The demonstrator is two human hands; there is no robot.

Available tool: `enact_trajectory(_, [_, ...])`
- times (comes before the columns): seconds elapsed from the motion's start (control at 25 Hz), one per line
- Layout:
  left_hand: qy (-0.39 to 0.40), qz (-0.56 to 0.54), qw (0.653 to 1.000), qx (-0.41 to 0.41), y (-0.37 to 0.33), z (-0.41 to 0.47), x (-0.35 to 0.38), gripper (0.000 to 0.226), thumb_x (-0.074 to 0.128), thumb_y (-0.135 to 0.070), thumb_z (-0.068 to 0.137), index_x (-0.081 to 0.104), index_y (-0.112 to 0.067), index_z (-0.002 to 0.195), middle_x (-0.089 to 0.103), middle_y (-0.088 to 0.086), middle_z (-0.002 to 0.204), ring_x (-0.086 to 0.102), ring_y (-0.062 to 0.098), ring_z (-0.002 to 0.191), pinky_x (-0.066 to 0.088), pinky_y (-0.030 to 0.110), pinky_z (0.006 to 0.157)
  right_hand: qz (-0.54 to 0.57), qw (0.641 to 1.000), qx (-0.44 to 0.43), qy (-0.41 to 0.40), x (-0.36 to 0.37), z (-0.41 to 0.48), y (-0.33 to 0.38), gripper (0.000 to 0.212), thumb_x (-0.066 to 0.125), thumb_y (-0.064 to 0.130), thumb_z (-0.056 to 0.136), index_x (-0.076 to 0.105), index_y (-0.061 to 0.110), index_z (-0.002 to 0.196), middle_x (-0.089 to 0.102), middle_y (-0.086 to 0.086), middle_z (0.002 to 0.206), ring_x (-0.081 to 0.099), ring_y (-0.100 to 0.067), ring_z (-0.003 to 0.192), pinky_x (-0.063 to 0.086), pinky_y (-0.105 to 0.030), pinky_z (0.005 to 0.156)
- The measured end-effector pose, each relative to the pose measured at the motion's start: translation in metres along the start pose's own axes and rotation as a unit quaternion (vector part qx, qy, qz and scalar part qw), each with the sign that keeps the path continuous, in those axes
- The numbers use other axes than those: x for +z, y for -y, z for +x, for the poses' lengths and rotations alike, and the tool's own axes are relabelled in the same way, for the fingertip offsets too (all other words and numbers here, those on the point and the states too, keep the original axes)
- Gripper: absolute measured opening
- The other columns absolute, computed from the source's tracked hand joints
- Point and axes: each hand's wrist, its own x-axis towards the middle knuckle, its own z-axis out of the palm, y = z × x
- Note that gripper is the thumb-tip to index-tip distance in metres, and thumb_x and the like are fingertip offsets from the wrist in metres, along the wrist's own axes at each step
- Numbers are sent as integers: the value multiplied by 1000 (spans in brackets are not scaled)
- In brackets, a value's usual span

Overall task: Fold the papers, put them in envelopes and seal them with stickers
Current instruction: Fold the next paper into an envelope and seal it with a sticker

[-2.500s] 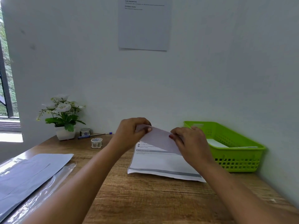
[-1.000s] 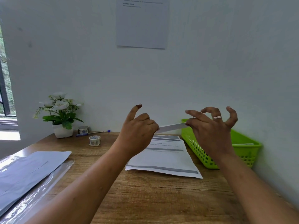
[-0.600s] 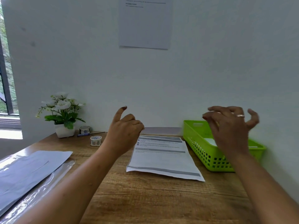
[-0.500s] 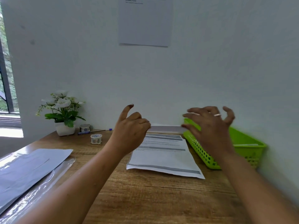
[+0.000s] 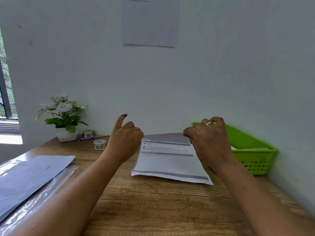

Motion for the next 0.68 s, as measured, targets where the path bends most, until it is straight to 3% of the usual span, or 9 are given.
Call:
enact_trajectory(0.16, [65,32,997,-40,-5,-1,4,21,63,-15,78,65,-21,58,61,-8,53,60,14,60,28,47,107,-36,997,-42,53,-6,0,20,26,65,-2,56,56,23,55,51,5,48,54,-21,54,39,-34,70])
enact_trajectory(0.28, [102,20,994,-41,-15,0,3,25,57,-15,82,62,-22,59,60,-7,56,58,13,61,29,44,108,-33,990,-84,107,-10,-4,42,25,57,-3,42,53,21,46,49,4,42,53,-21,48,42,-31,64])
enact_trajectory(0.36, [129,13,991,-30,-23,-1,2,26,49,-17,88,62,-23,66,61,-7,63,58,13,67,24,42,110,-12,975,-107,192,-11,-3,53,20,64,1,51,62,20,56,62,2,54,61,-22,61,44,-38,80])
enact_trajectory(0.4, [143,9,989,-28,-25,0,1,26,46,-17,90,62,-23,69,62,-6,66,58,13,69,23,42,111,-6,960,-120,254,-11,-4,56,9,66,11,67,67,19,72,69,-2,72,64,-24,79,36,-45,96])
enact_trajectory(0.44, [155,4,987,-33,-26,1,0,26,45,-18,91,63,-22,72,63,-6,69,59,13,70,24,41,110,4,948,-119,296,-10,-4,58,15,59,27,82,68,17,88,72,-4,89,62,-26,97,21,-51,109])
enact_trajectory(0.52, [178,-25,981,-69,-23,2,-4,27,43,-21,92,66,-20,78,66,-5,75,61,14,72,33,39,104,-9,933,-113,341,-10,-7,58,42,40,48,93,66,17,101,70,-5,103,54,-27,114,-2,-57,113])
enact_trajectory(0.6, [195,-99,964,-152,-15,4,-11,25,44,-24,90,68,-21,86,70,-4,84,63,17,74,45,33,86,11,945,-107,308,-14,-7,58,44,35,48,96,66,18,100,69,-3,103,53,-28,117,-5,-57,112])
enact_trajectory(0.68, [215,-191,920,-266,5,-3,-19,20,50,-27,91,70,-22,92,70,-3,91,64,18,79,51,31,74,84,951,-73,288,-18,0,65,39,37,46,95,68,21,101,69,0,103,54,-25,116,-1,-55,112])
